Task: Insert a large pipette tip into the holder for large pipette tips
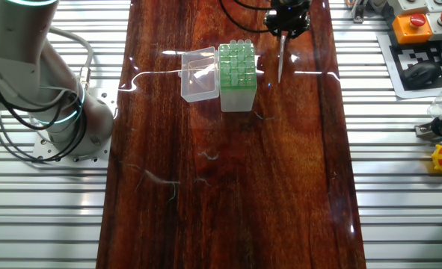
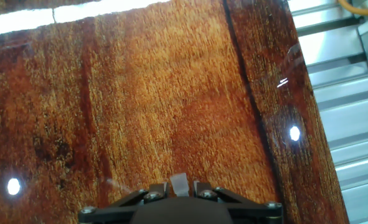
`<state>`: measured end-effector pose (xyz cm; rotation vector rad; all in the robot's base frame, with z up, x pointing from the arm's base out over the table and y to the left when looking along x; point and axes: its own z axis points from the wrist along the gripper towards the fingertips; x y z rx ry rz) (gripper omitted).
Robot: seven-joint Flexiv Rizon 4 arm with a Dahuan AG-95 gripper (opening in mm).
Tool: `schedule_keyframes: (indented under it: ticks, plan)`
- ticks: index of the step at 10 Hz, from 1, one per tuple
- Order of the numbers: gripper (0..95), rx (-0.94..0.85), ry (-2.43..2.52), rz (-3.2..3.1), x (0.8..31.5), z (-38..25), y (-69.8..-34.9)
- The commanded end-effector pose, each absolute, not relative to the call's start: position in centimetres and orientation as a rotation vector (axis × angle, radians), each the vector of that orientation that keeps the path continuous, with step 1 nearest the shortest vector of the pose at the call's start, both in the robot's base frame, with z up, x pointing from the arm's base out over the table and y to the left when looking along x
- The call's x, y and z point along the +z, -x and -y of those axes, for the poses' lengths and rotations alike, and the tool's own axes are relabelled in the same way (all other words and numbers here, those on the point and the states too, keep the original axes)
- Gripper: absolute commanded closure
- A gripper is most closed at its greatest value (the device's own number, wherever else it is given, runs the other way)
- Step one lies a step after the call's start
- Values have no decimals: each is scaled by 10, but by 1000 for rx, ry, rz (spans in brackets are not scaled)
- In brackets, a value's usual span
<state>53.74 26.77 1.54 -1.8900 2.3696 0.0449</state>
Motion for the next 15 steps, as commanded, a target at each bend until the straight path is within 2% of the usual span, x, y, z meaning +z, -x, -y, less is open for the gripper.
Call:
schedule_keyframes:
  ticks: [1,7,12,13,15]
  plan:
    - [950,38,1891,-2365,13,-267,-538]
    - [950,67,1765,-2449,29,-267,-536]
    - [950,150,1657,-2490,88,-245,-540]
    - [950,152,1627,-2516,111,-240,-538]
    - [950,158,1622,-2523,139,-231,-536]
